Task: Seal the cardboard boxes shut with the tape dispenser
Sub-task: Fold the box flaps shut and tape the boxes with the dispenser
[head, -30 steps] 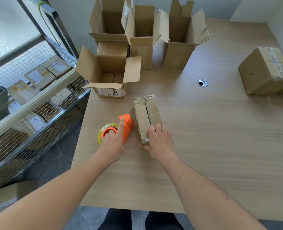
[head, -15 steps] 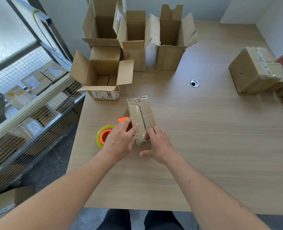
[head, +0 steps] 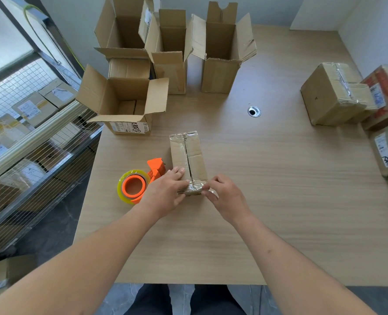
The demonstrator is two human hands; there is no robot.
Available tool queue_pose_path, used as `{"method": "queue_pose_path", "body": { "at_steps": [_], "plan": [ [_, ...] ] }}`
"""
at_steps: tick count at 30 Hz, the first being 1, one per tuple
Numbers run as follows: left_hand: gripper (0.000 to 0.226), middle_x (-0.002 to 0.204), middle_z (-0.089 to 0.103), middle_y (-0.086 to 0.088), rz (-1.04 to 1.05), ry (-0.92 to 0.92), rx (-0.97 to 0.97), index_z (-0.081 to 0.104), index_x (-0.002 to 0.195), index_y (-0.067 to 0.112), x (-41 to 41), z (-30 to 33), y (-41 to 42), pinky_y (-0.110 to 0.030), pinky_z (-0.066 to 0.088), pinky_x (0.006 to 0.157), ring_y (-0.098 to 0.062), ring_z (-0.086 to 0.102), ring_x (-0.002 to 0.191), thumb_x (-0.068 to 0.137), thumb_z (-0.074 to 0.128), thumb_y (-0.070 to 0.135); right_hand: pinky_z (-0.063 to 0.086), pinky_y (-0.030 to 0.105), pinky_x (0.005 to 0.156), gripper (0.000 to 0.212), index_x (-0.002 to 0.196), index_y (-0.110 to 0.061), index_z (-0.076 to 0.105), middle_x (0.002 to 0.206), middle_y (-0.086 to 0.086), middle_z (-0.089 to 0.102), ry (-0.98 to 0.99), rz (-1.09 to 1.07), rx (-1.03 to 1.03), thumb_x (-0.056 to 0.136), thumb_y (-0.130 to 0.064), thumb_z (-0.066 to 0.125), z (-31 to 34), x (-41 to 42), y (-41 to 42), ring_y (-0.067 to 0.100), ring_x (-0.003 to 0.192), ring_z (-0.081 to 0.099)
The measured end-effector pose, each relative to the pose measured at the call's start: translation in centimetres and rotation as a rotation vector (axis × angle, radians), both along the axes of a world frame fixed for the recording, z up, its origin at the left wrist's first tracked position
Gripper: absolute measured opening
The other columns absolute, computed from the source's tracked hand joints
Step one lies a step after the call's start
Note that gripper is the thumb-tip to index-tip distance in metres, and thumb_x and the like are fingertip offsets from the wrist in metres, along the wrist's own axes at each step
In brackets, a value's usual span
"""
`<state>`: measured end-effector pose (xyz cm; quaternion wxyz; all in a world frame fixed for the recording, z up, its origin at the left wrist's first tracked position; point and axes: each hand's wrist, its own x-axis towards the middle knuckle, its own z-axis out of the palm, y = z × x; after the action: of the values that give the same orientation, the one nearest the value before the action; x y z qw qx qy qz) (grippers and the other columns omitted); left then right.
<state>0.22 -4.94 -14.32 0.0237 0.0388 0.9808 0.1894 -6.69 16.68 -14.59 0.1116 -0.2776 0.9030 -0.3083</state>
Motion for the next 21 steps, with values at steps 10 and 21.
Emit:
{"method": "queue_pose_path", "body": {
  "at_steps": [10, 21],
  "plan": [
    [0.046, 0.131, 0.065, -0.018, -0.044, 0.055, -0.052, 0.077, 0.108, 0.014, 0.0, -0.9, 0.5, -0.048, 0.048, 0.105, -0.037, 0.062, 0.123, 0.064, 0.091, 0.010, 0.045, 0.031, 0.048, 0.021, 0.080, -0.019, 0.062, 0.083, -0.002, 0.058, 0.180, 0.017, 0.132, 0.079, -0.010, 0.080, -0.4, -0.6, -0.4, 0.024, 0.068, 0.057],
    [0.059, 0.141, 0.059, -0.016, -0.104, -0.015, -0.054, 0.072, 0.122, 0.016, -0.3, -0.1, -0.8, -0.049, 0.041, 0.110, -0.037, 0.055, 0.132, 0.067, 0.087, 0.000, 0.053, 0.037, 0.071, 0.030, 0.087, -0.024, 0.063, 0.081, -0.009, 0.064, -0.125, -0.174, -0.010, 0.077, 0.001, 0.076, -1.0, -0.5, -0.7, 0.017, 0.075, 0.061]
  ]
}}
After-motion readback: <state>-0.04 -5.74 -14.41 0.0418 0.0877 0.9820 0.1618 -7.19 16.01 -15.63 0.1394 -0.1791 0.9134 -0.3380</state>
